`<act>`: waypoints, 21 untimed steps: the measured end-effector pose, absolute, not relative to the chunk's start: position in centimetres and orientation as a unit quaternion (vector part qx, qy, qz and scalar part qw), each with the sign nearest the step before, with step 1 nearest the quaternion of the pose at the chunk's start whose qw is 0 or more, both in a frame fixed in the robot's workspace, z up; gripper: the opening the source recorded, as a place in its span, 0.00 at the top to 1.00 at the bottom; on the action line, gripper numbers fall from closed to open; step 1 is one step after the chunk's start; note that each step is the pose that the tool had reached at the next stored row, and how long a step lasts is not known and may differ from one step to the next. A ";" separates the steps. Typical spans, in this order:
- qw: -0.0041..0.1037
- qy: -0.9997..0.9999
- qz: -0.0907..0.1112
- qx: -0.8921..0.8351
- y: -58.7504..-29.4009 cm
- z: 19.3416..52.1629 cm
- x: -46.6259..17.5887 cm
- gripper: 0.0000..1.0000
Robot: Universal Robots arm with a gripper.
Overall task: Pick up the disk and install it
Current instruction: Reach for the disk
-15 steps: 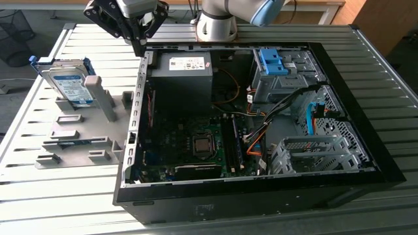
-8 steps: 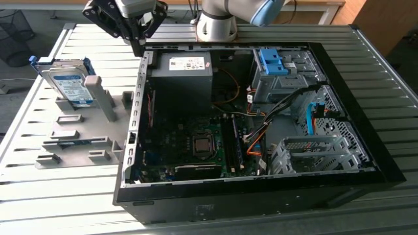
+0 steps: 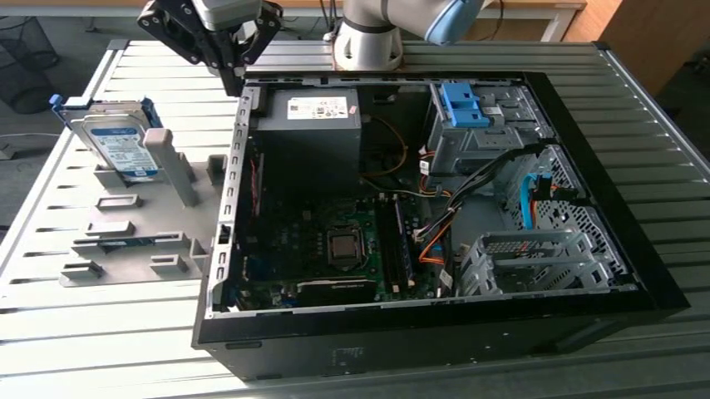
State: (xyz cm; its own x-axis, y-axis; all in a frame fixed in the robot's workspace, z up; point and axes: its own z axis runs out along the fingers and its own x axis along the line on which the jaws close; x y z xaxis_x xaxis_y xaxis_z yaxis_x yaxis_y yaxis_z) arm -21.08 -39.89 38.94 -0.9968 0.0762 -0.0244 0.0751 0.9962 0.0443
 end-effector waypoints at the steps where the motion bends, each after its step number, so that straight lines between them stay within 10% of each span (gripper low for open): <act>1: 0.013 0.999 0.022 0.038 -39.9 38.9 -21.1 0.89; 21: 0.013 0.999 0.022 0.038 -39.9 38.9 -21.6 0.89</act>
State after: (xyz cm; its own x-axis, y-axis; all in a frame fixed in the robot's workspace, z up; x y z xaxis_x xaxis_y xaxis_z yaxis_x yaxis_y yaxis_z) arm -21.62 -39.89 38.95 -0.9968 0.0762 -0.0244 0.0751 0.9962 0.0444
